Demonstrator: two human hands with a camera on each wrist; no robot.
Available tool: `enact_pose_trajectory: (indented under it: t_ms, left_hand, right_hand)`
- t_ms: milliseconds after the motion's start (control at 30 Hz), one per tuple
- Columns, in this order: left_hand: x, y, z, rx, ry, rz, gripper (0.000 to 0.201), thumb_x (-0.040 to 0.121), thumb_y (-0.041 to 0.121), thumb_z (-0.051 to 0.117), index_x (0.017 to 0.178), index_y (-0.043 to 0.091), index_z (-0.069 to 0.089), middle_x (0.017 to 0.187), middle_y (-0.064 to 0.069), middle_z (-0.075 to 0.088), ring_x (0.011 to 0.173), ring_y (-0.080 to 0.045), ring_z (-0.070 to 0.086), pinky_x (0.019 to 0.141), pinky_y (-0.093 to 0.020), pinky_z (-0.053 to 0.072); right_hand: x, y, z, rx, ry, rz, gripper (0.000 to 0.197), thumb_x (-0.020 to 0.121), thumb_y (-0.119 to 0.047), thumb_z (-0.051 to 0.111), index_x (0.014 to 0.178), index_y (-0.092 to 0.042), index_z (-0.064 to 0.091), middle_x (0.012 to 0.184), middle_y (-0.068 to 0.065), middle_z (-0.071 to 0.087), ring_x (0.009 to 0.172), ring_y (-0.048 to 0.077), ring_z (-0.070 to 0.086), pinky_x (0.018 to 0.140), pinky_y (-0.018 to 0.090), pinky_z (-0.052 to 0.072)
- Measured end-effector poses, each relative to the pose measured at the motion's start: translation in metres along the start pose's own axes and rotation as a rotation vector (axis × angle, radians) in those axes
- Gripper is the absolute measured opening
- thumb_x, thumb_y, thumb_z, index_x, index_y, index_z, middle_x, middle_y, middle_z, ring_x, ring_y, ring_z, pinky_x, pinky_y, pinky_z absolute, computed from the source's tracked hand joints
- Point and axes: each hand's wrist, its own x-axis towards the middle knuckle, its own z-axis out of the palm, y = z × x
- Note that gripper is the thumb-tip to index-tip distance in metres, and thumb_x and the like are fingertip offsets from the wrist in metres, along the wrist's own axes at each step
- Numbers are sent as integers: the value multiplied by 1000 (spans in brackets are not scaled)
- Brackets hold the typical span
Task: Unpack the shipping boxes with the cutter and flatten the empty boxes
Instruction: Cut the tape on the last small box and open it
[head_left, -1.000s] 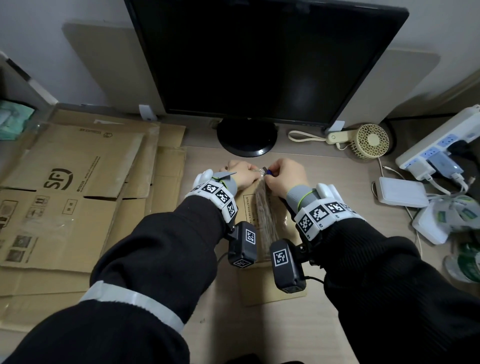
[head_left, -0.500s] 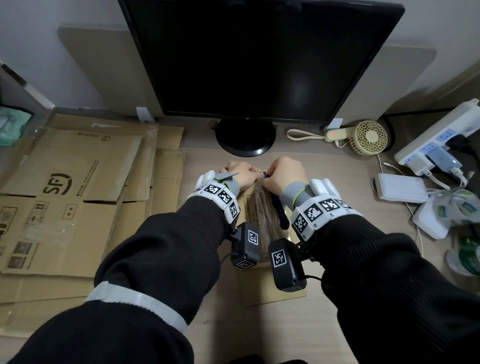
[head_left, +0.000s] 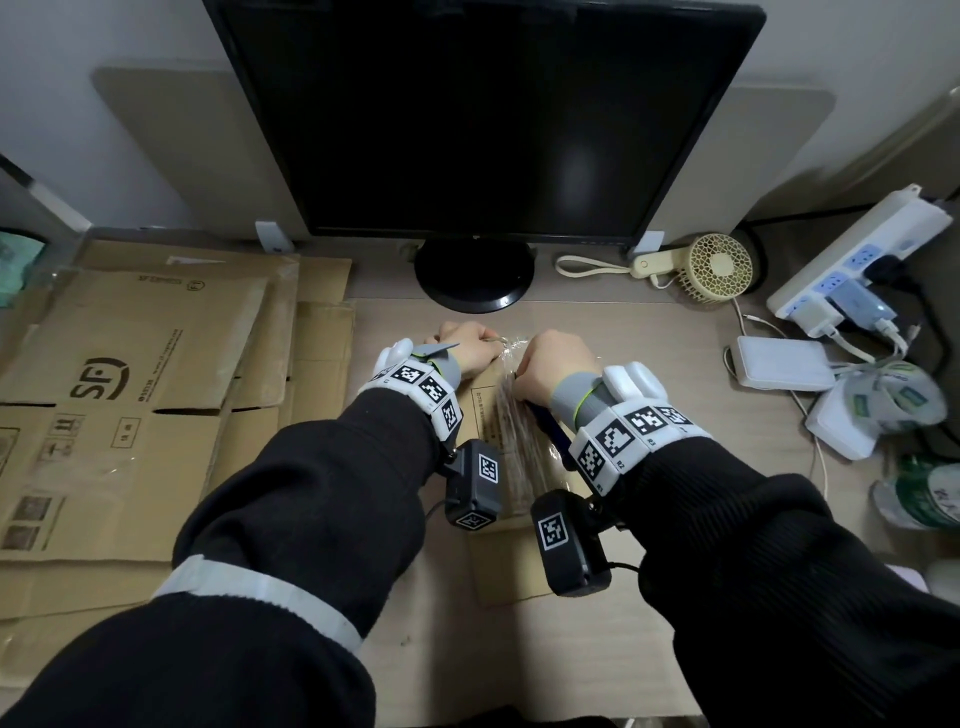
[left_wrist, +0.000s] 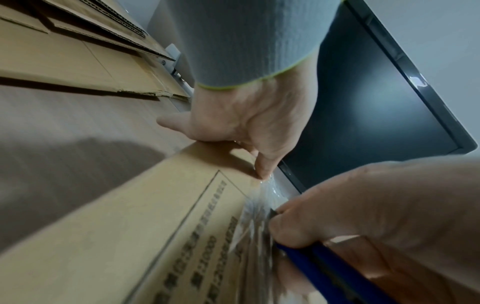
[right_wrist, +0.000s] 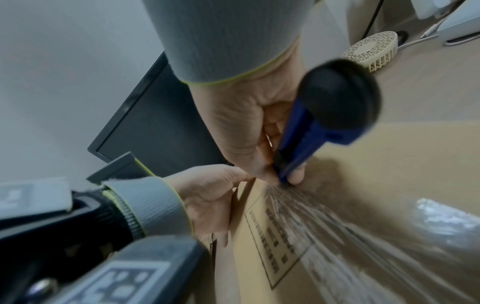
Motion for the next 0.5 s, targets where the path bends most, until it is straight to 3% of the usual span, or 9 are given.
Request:
enact_pose_trajectory:
  t_ms: [67,200,300,367,433,500]
  left_hand:
    - [-1,1,1,-18,5,-10,30,89,41,55,117,31,63,139,-8,42,124,-33,45,109,-42,34]
    - [-3,2,4,-89,26,-32,25,89,39,56,111,29,64,135,-8,41,122,-32,45,109,-44,34]
    - [-1,3,6,-130,11,-30,14,85,43,56,96,34,62,132,-3,49,116,-28,50,105,-41,38]
    - [3,4,4,-163,65,-29,11,91,37,53,96,32,61,127,-6,55,110,-29,55,92,-33,44]
    - [0,3,-6,-191,153,-54,14,96,31,47,97,28,61,130,-11,51,110,-32,53,82,-30,42]
    - [-4,5,-12,-169,219,-65,20,98,28,44,105,23,62,138,-13,39,121,-37,42,96,-36,37]
  right_hand:
    - [-7,0,0,-62,-9,-7,17,85,-19,57,70,-11,55,69,4,52,74,27,51,63,27,39]
    - [-22,7,3,-127,-57,-27,15,87,-19,58,75,-11,52,72,6,50,74,27,50,65,28,41]
    - [-27,15,7,-122,-65,-59,17,87,-18,58,72,-11,55,66,5,50,73,27,53,64,27,41]
    - [-26,21,8,-77,-20,-85,9,84,-16,59,81,-10,65,77,7,62,79,29,60,67,27,46]
    - [-22,24,8,-33,51,-107,16,85,-16,59,96,-14,69,94,8,68,92,29,63,73,28,48]
    - [-19,27,8,-5,86,-126,19,86,-16,58,102,-18,68,101,7,69,95,28,63,73,28,47]
